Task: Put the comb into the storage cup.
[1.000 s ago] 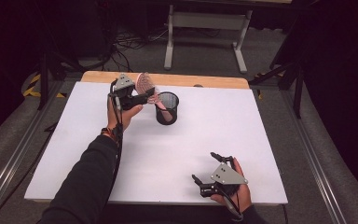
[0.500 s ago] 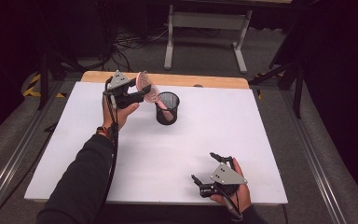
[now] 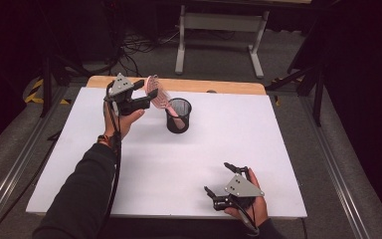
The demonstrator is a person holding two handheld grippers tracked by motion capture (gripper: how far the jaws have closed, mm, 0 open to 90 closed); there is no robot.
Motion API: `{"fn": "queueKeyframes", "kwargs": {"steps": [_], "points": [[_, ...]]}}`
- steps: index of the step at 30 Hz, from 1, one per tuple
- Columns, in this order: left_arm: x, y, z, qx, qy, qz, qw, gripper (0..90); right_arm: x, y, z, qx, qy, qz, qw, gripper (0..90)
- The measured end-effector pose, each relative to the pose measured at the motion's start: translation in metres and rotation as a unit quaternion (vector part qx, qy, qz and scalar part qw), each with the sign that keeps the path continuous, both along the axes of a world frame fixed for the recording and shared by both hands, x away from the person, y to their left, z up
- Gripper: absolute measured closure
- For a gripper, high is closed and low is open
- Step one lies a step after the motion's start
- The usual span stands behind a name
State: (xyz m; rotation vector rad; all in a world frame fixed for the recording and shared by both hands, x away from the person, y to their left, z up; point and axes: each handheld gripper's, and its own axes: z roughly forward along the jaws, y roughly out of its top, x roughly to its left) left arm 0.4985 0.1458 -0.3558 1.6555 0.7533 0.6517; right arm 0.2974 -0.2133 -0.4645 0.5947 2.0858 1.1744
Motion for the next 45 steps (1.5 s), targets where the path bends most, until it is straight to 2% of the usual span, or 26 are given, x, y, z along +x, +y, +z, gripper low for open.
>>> {"fn": "queueKeyframes", "kwargs": {"steps": [7, 12, 17, 23, 34, 41, 45], "points": [[-0.005, 0.005, 0.001, 0.012, -0.003, -0.004, 0.9999, 36.6, 0.000, 0.000, 0.001, 0.001, -0.002, 0.001, 1.0000, 6.0], [-0.010, 0.008, -0.003, 0.029, -0.005, -0.006, 0.9996, 35.9, -0.001, 0.000, 0.002, 0.004, -0.006, 0.002, 1.0000, 6.0], [-0.015, 0.012, -0.004, 0.029, -0.007, -0.008, 0.9995, 31.9, 0.000, -0.001, 0.002, 0.007, -0.008, 0.000, 0.9999, 6.0], [-0.023, 0.015, -0.007, 0.042, -0.012, -0.016, 0.9989, 27.6, 0.001, -0.002, 0.001, 0.009, -0.009, -0.003, 0.9999, 6.0], [-0.041, 0.026, -0.024, 0.066, -0.013, -0.035, 0.9971, 19.6, 0.006, -0.004, 0.005, 0.021, -0.016, -0.011, 0.9996, 6.0], [-0.055, 0.039, -0.035, 0.062, -0.008, -0.048, 0.9969, 16.4, 0.011, -0.004, 0.010, 0.032, -0.027, -0.016, 0.9990, 6.0], [-0.064, 0.044, -0.039, 0.063, -0.013, -0.054, 0.9965, 16.1, 0.015, -0.002, 0.012, 0.037, -0.031, -0.014, 0.9987, 6.0]]}}
